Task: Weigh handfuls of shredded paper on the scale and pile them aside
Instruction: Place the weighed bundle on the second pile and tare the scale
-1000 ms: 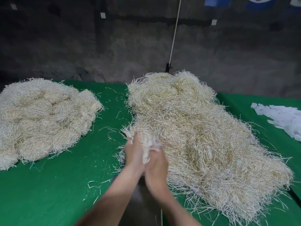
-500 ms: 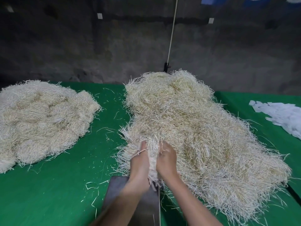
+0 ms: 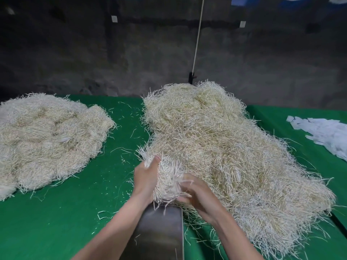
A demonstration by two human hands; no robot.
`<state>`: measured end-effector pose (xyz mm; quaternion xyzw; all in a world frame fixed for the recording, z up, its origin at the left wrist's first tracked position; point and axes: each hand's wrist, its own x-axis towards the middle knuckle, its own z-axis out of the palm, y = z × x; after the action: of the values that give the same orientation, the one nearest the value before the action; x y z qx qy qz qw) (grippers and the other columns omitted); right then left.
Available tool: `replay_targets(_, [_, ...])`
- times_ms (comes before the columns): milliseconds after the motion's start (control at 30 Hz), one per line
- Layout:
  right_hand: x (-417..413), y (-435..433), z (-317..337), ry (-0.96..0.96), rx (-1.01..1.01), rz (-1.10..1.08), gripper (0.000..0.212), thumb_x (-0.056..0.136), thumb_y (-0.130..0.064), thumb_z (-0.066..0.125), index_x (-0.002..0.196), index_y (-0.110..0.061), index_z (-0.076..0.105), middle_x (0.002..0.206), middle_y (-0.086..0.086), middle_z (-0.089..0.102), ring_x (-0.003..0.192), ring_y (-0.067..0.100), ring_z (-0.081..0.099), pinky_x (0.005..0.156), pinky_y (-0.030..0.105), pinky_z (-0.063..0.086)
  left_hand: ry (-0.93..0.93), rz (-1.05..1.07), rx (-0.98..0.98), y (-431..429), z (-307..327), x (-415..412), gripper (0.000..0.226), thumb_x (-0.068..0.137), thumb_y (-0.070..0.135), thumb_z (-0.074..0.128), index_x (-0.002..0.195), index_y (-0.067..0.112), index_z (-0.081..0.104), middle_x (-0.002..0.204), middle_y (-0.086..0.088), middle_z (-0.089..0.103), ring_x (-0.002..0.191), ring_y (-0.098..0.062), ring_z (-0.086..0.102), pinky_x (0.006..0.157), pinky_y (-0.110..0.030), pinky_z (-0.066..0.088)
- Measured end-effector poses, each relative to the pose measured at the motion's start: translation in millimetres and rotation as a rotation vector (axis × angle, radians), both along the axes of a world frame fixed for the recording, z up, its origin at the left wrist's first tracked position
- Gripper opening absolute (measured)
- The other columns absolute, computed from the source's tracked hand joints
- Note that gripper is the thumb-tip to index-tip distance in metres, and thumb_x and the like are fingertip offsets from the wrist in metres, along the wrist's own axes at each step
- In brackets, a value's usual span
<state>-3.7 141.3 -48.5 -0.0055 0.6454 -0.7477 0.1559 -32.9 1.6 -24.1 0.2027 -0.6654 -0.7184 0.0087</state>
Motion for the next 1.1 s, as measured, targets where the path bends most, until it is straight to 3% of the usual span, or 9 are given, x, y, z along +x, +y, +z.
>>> replay_targets(133, [3.0, -6.4, 17.1, 0.198, 0.008, -0.08, 0.091, 0.065, -0.058, 0.067, 0.143, -0.05, 0.021, 0.149, -0.024, 0.017, 0.135, 0.009, 0.029, 0.093, 0.033, 0.046, 0.076, -0.163, -0.181, 2.3, -4.2, 3.1, 0.055, 0.096, 0.036, 0.05, 0.141, 0.007, 0.038, 0.14, -0.002, 0.047, 0.129, -0.016, 0.045, 0.103, -0.03, 0.035])
replay_targets(200, [-4.9, -25.8, 28.1, 0.396, 0.297, -0.13, 0.081, 0.072, -0.076, 0.052, 0.14, -0.06, 0.011, 0.15, -0.03, 0.006, 0.137, -0.002, 0.012, 0.107, 0.036, 0.026, 0.085, -0.384, -0.301, 18.1, -4.4, 9.7, 0.025, 0.099, 0.025, 0.046, 0.115, 0.012, 0.06, 0.11, 0.007, 0.062, 0.096, -0.002, 0.062, 0.085, -0.02, 0.046])
replay_targets(267, [-18.7, -31.1, 36.6, 0.425, 0.404, -0.183, 0.055, 0.086, -0.064, 0.044, 0.135, -0.039, 0.047, 0.145, -0.008, 0.042, 0.127, 0.002, 0.042, 0.103, 0.031, 0.038, 0.034, -0.516, -0.196, 20.1, -0.9, 11.9, 0.02, 0.098, 0.026, 0.048, 0.107, 0.011, 0.058, 0.111, 0.002, 0.059, 0.099, -0.007, 0.057, 0.092, -0.028, 0.044])
replay_targets(333, [-32.0, -26.4, 39.1, 0.341, 0.294, -0.305, 0.047, 0.093, -0.049, 0.046, 0.101, -0.007, 0.067, 0.084, 0.006, 0.068, 0.066, 0.007, 0.062, 0.06, 0.015, 0.051, 0.062, -0.56, 0.148, 9.3, 2.2, 10.9, 0.044, 0.089, 0.031, 0.055, 0.122, 0.002, 0.054, 0.126, -0.012, 0.057, 0.12, -0.025, 0.051, 0.103, -0.041, 0.04])
replay_targets(400, [-40.3, -21.3, 39.9, 0.2, 0.152, -0.489, 0.045, 0.095, -0.043, 0.046, 0.088, -0.002, 0.062, 0.052, 0.001, 0.05, 0.045, 0.013, 0.045, 0.044, 0.017, 0.041, 0.161, -0.378, 0.322, 1.3, 6.7, 20.8, 0.056, 0.077, 0.043, 0.057, 0.123, 0.011, 0.055, 0.126, -0.007, 0.06, 0.116, -0.022, 0.055, 0.092, -0.032, 0.044])
replay_targets(567, [-35.0, -36.2, 33.5, 0.349, 0.295, -0.538, 0.018, 0.101, -0.04, 0.03, 0.092, -0.038, 0.045, 0.103, -0.014, 0.052, 0.092, 0.011, 0.051, 0.082, 0.013, 0.037, 0.073, -0.203, 0.269, 17.6, 4.3, 31.7, 0.087, 0.069, 0.07, 0.053, 0.142, 0.025, 0.038, 0.14, 0.008, 0.044, 0.125, -0.008, 0.041, 0.108, -0.04, 0.031])
replay_targets(733, [-4.6, -65.2, -1.2, 0.651, 0.759, -0.351, 0.032, 0.092, -0.053, 0.021, 0.09, -0.028, 0.042, 0.086, -0.016, 0.044, 0.074, 0.002, 0.041, 0.064, 0.015, 0.031, -0.013, 0.123, 0.319, 8.4, 2.5, -0.5, 0.04, 0.091, 0.042, 0.057, 0.072, 0.007, 0.061, 0.056, -0.006, 0.058, 0.04, -0.013, 0.056, 0.043, -0.02, 0.043])
replay_targets(1000, [-4.7, -72.2, -1.1, 0.532, 0.552, -0.461, 0.031, 0.091, -0.05, 0.03, 0.069, -0.037, 0.047, 0.062, -0.008, 0.051, 0.053, 0.003, 0.045, 0.049, 0.016, 0.033, -0.033, 0.057, 0.201, 11.6, 5.0, -5.7, 0.051, 0.096, 0.047, 0.044, 0.063, 0.009, 0.051, 0.049, -0.002, 0.044, 0.033, -0.013, 0.045, 0.035, -0.019, 0.035])
replay_targets(1100, [-27.4, -41.5, 9.8, 0.422, 0.554, -0.501, 0.026, 0.098, -0.019, 0.041, 0.077, -0.022, 0.056, 0.058, -0.009, 0.045, 0.048, 0.005, 0.037, 0.045, 0.016, 0.029, -0.084, -0.047, 0.115, 24.3, -5.5, 10.3, 0.069, 0.086, 0.067, 0.037, 0.1, 0.003, 0.059, 0.074, -0.013, 0.065, 0.066, -0.017, 0.067, 0.055, -0.022, 0.05])
